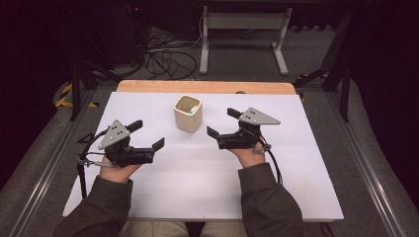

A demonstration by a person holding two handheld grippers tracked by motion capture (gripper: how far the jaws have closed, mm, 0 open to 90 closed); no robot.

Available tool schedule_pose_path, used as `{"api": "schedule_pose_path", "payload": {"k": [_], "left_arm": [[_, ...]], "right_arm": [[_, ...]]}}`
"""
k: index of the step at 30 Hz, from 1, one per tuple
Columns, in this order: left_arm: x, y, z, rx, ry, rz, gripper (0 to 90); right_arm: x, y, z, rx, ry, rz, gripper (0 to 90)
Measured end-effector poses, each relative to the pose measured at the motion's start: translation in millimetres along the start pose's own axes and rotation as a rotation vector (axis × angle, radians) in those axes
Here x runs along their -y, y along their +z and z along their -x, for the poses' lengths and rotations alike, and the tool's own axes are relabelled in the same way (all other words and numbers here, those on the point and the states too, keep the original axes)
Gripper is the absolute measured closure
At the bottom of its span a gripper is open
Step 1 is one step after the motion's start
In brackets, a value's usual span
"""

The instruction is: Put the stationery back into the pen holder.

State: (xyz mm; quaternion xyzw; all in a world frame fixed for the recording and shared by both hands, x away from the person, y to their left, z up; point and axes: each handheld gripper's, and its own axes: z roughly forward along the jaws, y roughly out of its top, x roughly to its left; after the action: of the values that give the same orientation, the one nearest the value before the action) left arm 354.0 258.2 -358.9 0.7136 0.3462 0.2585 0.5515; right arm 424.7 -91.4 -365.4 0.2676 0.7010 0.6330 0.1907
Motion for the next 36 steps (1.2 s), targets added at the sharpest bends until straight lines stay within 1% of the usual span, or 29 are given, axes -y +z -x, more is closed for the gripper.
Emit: {"api": "schedule_pose_path", "payload": {"k": [1, 3, 13, 16, 17, 23, 36], "left_arm": [[0.1, 0.0, 0.2, -0.001, -0.002, -0.001, 4.9], [0.3, 0.1, 0.1, -0.001, 0.0, -0.002, 4.8], [-0.5, -1.7, 1.7, 0.001, 0.01, -0.002, 4.5], [-0.1, -1.9, 1.9, -0.001, 0.006, -0.002, 4.5], [0.0, -1.9, 2.1, -0.001, 0.006, -0.002, 4.5], [-0.5, -3.7, 2.1, -0.003, 0.011, -0.001, 4.3], [-0.7, -6.7, 1.6, -0.005, 0.017, -0.001, 4.1]], "right_arm": [[0.7, -2.4, 1.1, 0.002, -0.003, 0.002, 0.8], [1.8, -7.2, 2.0, 0.0, 0.017, 0.007, 0.8], [0.8, -28.0, 4.7, 0.018, 0.008, 0.014, 0.6], [0.9, -33.8, 6.1, 0.024, 0.005, 0.019, 0.6], [1.2, -35.5, 6.1, 0.025, 0.009, 0.018, 0.6], [3.1, -46.0, 7.6, 0.035, -0.002, 0.006, 0.4], [4.2, -74.3, 17.3, 0.081, 0.006, 0.02, 0.4]]}}
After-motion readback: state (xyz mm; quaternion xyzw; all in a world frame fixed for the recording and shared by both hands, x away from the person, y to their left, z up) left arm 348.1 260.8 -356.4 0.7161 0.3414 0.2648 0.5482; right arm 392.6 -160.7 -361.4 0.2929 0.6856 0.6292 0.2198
